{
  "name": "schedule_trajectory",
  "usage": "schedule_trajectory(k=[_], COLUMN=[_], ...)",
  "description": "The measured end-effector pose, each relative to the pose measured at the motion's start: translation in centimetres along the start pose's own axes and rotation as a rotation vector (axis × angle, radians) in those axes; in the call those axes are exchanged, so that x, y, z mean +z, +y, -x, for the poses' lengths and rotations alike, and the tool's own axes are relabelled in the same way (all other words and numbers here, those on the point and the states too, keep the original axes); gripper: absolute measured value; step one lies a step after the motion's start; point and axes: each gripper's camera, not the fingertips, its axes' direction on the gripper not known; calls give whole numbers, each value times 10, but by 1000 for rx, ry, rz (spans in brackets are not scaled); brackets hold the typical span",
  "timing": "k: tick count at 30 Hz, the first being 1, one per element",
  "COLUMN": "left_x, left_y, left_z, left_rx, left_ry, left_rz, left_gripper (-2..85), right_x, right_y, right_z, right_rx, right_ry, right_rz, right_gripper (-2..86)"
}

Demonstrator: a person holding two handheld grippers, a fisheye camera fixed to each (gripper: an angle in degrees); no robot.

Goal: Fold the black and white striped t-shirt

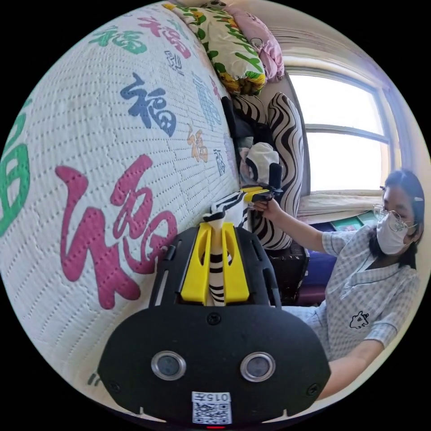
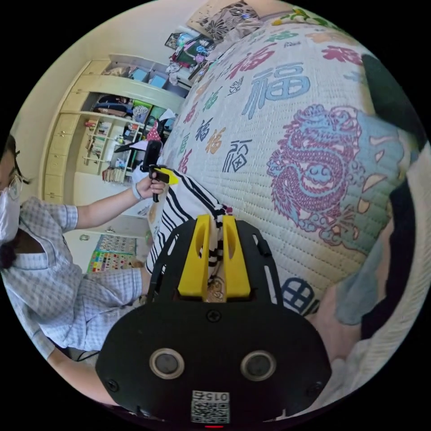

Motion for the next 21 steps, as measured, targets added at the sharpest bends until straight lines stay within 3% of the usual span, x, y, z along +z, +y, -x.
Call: schedule_trajectory(k=[7,11,16,21], left_x=[-30,-36,-37,-3], left_y=[-37,-43,11,81], left_z=[-12,-38,-108,-144], left_rx=[71,190,425,480], left_ry=[-103,-161,-154,-200], left_rz=[-87,-52,-1,128], left_gripper=[14,14,14,14], right_x=[-18,-25,-29,12], right_y=[-24,-24,29,88], right_z=[1,24,76,108], right_rx=[-28,-123,-243,-261], right_ry=[117,157,140,171], right_rz=[-71,-65,-64,88], right_gripper=[46,43,25,11])
